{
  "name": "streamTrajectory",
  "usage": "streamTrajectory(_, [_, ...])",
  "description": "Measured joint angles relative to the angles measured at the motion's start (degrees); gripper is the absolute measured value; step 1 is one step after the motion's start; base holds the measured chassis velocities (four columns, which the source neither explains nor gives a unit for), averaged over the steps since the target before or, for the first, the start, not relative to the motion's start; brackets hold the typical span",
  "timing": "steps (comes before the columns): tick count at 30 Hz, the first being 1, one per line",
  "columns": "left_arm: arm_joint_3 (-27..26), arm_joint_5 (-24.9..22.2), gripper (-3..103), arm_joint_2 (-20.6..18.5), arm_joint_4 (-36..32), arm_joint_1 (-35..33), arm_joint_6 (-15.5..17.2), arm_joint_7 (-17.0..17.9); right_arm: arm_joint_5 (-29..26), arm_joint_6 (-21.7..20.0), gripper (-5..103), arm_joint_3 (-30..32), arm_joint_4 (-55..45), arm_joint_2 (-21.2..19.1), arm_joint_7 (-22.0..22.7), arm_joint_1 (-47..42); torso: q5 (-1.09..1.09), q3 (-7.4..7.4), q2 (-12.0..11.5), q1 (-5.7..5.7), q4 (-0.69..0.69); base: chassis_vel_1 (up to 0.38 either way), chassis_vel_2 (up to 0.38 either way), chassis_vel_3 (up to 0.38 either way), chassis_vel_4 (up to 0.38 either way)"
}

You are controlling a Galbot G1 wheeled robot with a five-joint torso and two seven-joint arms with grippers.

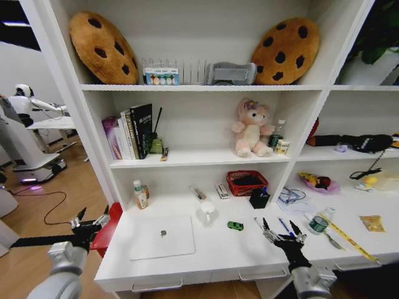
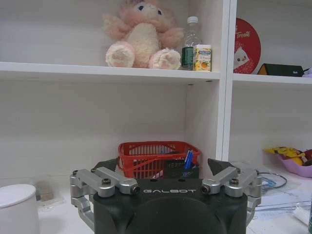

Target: Organize the objects on the table.

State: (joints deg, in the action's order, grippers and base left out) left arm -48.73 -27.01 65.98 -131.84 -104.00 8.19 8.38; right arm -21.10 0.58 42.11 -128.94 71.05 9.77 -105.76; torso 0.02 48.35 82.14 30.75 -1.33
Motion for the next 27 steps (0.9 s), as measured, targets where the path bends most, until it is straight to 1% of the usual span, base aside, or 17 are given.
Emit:
streamTrajectory(1, [0.2,0.6,98,0.5,-0.7,-0.7,0.0,-0.4,-0.1,0.0,100,0.0,-0.1,-0.1,-0.2,-0.1,0.01,0.00,0.0,0.00,0.00,0.000,0.000,0.000,0.000])
streamTrajectory(2, [1.2,2.0,100,2.1,-2.4,-2.0,0.0,-1.0,-0.2,0.3,100,-0.2,-0.3,-0.2,-1.0,-0.4,0.00,0.00,0.0,0.00,-0.01,0.000,0.000,0.000,0.000])
streamTrajectory(3, [1.2,2.0,100,2.1,-2.4,-2.0,0.0,-1.0,-0.2,0.3,100,-0.2,-0.3,-0.2,-1.0,-0.4,0.00,0.00,0.0,0.00,-0.01,0.000,0.000,0.000,0.000])
streamTrajectory(6, [1.8,5.3,100,4.9,-3.6,-3.0,-0.3,-1.4,0.1,0.8,100,-0.8,-0.4,-0.1,-1.7,-0.6,-0.01,0.00,0.0,0.00,-0.01,0.000,0.000,0.000,0.000])
streamTrajectory(7, [1.8,5.3,100,4.9,-3.6,-3.0,-0.3,-1.4,0.1,0.8,100,-0.8,-0.4,-0.1,-1.7,-0.6,-0.01,0.00,0.0,0.00,-0.01,0.000,0.000,0.000,0.000])
streamTrajectory(9, [0.8,5.6,100,6.3,-4.1,-3.1,-0.4,-1.8,0.4,0.9,100,-1.1,-0.4,-0.1,-1.7,-0.6,-0.01,0.00,0.0,0.00,-0.01,0.000,0.000,0.000,0.000])
streamTrajectory(17, [0.2,5.4,100,6.7,-4.2,-2.8,-0.3,-1.9,0.5,1.4,100,-1.3,-0.3,-0.1,-2.2,-0.8,-0.02,0.00,0.0,0.01,-0.01,0.000,0.000,0.000,0.000])
streamTrajectory(19, [0.2,5.4,100,6.6,-4.2,-2.8,-0.3,-1.9,0.8,0.9,100,-1.2,0.1,-0.5,-2.2,-0.9,-0.01,0.01,0.0,0.01,-0.01,0.000,0.000,0.000,0.000])
streamTrajectory(20, [0.2,5.4,100,6.6,-4.2,-2.8,-0.3,-1.9,1.0,-0.3,100,-0.8,0.4,-1.1,-2.3,-0.9,-0.01,0.01,0.0,0.00,-0.01,0.000,0.000,0.000,0.000])
streamTrajectory(21, [0.2,5.4,100,6.6,-4.2,-2.7,-0.3,-1.9,0.1,-2.3,100,-0.1,1.3,-3.1,-2.9,-0.7,-0.01,0.00,0.0,0.00,-0.02,0.000,0.000,0.000,0.000])
streamTrajectory(22, [0.2,5.4,100,6.6,-4.2,-2.7,-0.3,-1.9,0.1,-2.3,100,-0.1,1.3,-3.1,-2.9,-0.7,-0.01,0.00,0.0,0.00,-0.02,0.000,0.000,0.000,0.000])
streamTrajectory(24, [0.2,5.4,100,6.5,-4.2,-2.7,-0.3,-1.9,-3.7,-3.5,100,1.0,3.9,-7.8,-6.2,0.7,-0.01,0.00,0.0,0.00,-0.01,0.000,0.000,0.000,0.000])
streamTrajectory(26, [0.3,5.4,100,6.5,-4.1,-2.7,-0.3,-2.0,-6.7,-3.2,100,1.9,8.9,-12.3,-10.6,3.5,0.00,0.01,0.0,0.01,0.01,0.000,0.000,0.000,0.000])
streamTrajectory(27, [0.3,5.4,100,6.5,-4.1,-2.7,-0.3,-2.0,-6.7,-3.2,100,1.9,8.9,-12.3,-10.6,3.5,0.00,0.01,0.0,0.01,0.01,0.000,0.000,0.000,0.000])
